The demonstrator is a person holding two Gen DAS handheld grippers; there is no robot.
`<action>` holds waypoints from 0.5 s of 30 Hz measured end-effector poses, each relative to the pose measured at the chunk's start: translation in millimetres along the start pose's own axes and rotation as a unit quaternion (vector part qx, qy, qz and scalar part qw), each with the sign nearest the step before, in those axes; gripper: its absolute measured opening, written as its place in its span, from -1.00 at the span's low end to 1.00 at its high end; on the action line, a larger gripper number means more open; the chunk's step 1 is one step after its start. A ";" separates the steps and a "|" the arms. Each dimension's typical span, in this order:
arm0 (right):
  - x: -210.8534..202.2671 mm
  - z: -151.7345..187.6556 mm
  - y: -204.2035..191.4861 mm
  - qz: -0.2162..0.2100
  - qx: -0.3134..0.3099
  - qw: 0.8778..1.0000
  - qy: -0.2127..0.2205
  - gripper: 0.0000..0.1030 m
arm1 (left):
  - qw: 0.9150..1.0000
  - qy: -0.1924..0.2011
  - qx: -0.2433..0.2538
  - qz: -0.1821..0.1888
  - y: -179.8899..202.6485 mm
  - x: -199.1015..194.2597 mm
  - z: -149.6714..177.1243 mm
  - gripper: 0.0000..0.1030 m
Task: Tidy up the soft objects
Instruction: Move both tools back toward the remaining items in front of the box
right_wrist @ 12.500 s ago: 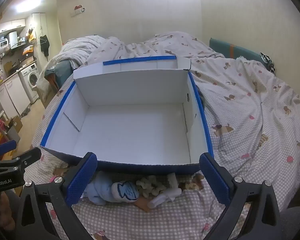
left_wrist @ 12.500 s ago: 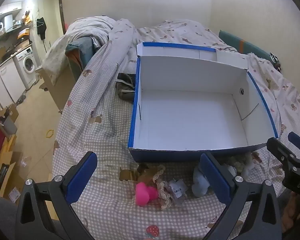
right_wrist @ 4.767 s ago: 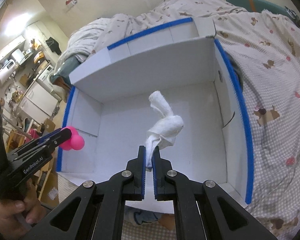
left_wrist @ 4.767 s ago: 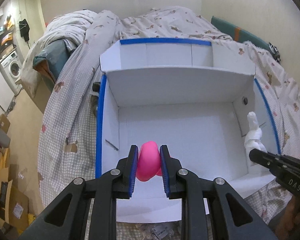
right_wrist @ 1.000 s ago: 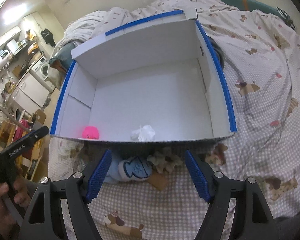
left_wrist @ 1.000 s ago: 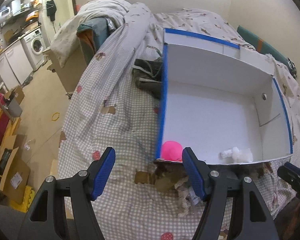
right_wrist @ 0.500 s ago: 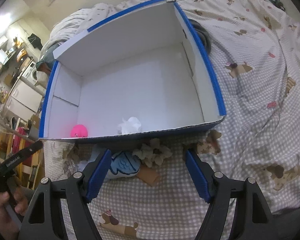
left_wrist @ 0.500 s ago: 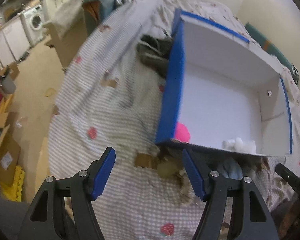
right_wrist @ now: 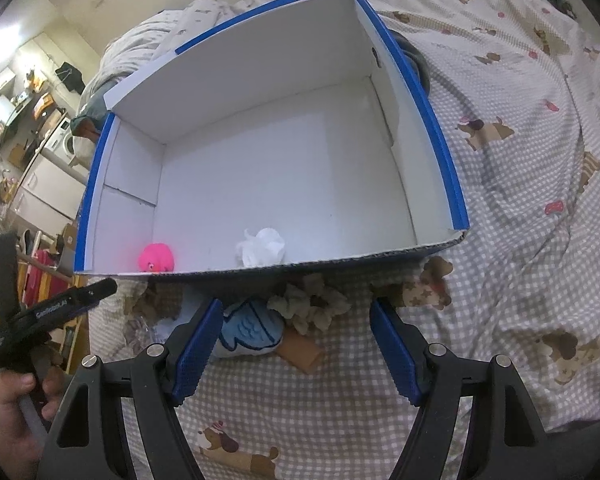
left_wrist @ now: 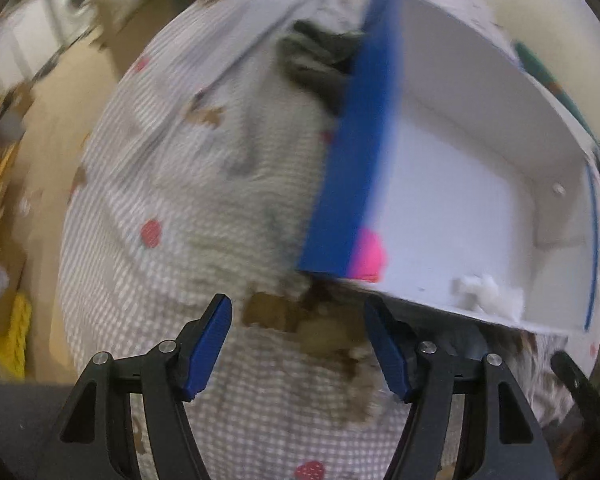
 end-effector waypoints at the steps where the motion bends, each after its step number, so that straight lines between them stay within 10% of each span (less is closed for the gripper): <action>1: 0.9 -0.6 -0.1 -0.002 0.001 1.000 0.000 0.55 | 1.000 -0.009 -0.012 -0.005 -4.9 4.0 0.4 0.27; 9: 10.9 -4.6 -9.3 -0.009 -0.008 1.000 -0.006 0.55 | 0.997 -0.080 -0.016 0.008 1.7 38.2 13.8 0.27; 15: 13.5 -5.7 -8.9 -0.009 -0.007 1.000 -0.010 0.55 | 0.994 -0.108 -0.010 0.006 9.6 56.4 20.0 -0.27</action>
Point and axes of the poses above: each gripper's, at about its wrist camera, not at the fingertips, and x roughly the way its jaws point, y to its right, z to its underside, the point moved 6 cm from there along x, roughly the way its jaws point, and after that the axes turned 11 degrees about -x, right-handed, at the moved point
